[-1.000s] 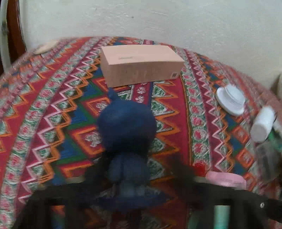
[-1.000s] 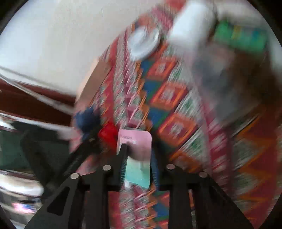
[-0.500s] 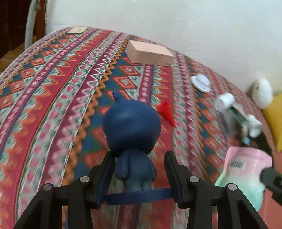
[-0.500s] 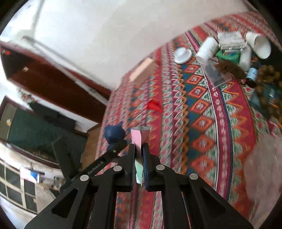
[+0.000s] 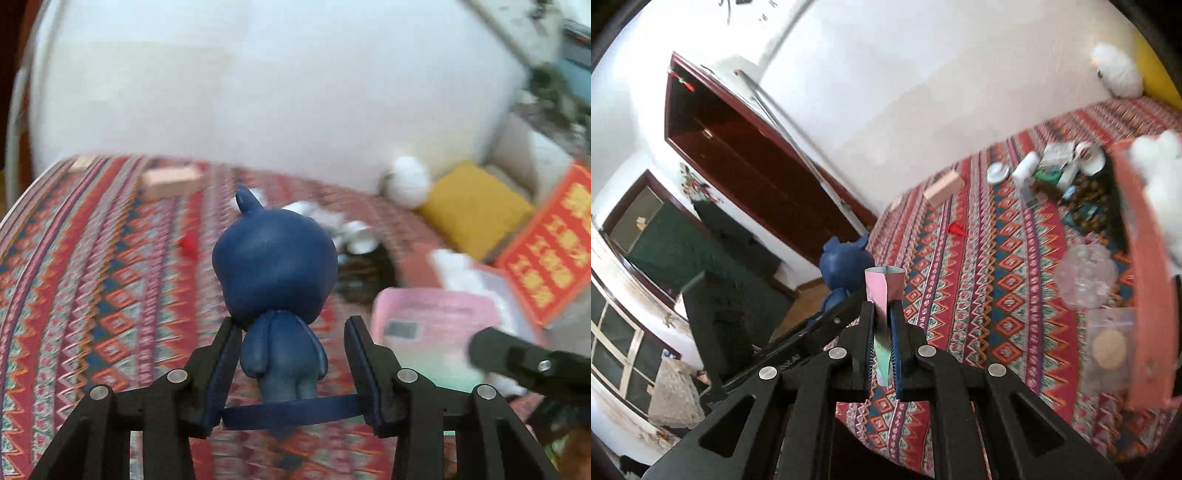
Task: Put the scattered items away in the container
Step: 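Place the blue figurine and pink-green pouch into the pink box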
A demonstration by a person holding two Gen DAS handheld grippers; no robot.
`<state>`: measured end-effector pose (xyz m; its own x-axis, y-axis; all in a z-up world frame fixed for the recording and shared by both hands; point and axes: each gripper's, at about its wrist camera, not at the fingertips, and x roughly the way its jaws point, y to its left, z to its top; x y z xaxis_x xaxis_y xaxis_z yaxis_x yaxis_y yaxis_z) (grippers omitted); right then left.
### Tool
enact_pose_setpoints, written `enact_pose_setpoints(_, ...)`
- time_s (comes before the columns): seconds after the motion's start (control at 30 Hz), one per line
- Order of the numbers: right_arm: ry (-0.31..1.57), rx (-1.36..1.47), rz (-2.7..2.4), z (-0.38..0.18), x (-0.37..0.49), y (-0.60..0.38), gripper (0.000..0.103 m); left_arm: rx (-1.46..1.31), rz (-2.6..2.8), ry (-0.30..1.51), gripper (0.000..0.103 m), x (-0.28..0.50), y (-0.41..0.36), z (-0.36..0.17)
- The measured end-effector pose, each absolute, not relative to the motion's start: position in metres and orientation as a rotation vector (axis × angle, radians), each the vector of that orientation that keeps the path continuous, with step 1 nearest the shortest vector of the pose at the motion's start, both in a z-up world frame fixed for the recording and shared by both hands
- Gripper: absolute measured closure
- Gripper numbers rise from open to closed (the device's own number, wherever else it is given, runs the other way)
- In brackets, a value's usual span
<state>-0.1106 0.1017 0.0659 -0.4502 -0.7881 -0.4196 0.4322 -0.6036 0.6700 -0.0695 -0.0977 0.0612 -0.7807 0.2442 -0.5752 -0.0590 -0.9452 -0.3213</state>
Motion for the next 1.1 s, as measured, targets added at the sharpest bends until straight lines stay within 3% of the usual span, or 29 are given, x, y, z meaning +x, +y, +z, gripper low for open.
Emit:
enact_pose_setpoints(0.4,-0.691,0.726,-2.516,0.118,-0.047,0.278,0.096,-0.822,2.572,-0.165,0.054,-0.082,0.07,0.112)
enact_pose_setpoints(0.67,-0.86,0.805,-2.735,0.084,-0.084,0.392,0.095,-0.91,2.4,0.008,0.053,-0.127,0.198,0.088)
enact_pose_setpoints(0.73,-0.895,0.836,-2.788,0.069,-0.095,0.403,0.085,-0.933,2.384,0.011,0.052,-0.135,0.207,0.079)
enact_pose_setpoints(0.77,-0.917,0.846,-2.82,0.062,-0.1,0.407,0.073,-0.943,2.377,0.011,0.046,-0.139,0.21,0.075)
enact_pose_setpoints(0.8,-0.924,0.837,-2.825,0.062,-0.1,0.407,0.033,-0.954,2.37,0.011,0.041,-0.143,0.213,0.071)
enact_pose_setpoints(0.83,-0.93,0.828,-2.829,0.062,-0.099,0.408,0.012,-0.942,2.378,0.005,0.034,-0.145,0.211,0.071)
enact_pose_setpoints(0.93,-0.948,0.802,-2.842,0.062,-0.098,0.408,0.012,-0.878,2.442,-0.017,0.02,-0.146,0.192,0.079)
enact_pose_setpoints(1.1,-0.951,0.766,-2.848,0.065,-0.096,0.399,0.012,-0.886,2.522,-0.082,0.018,-0.149,0.148,0.081)
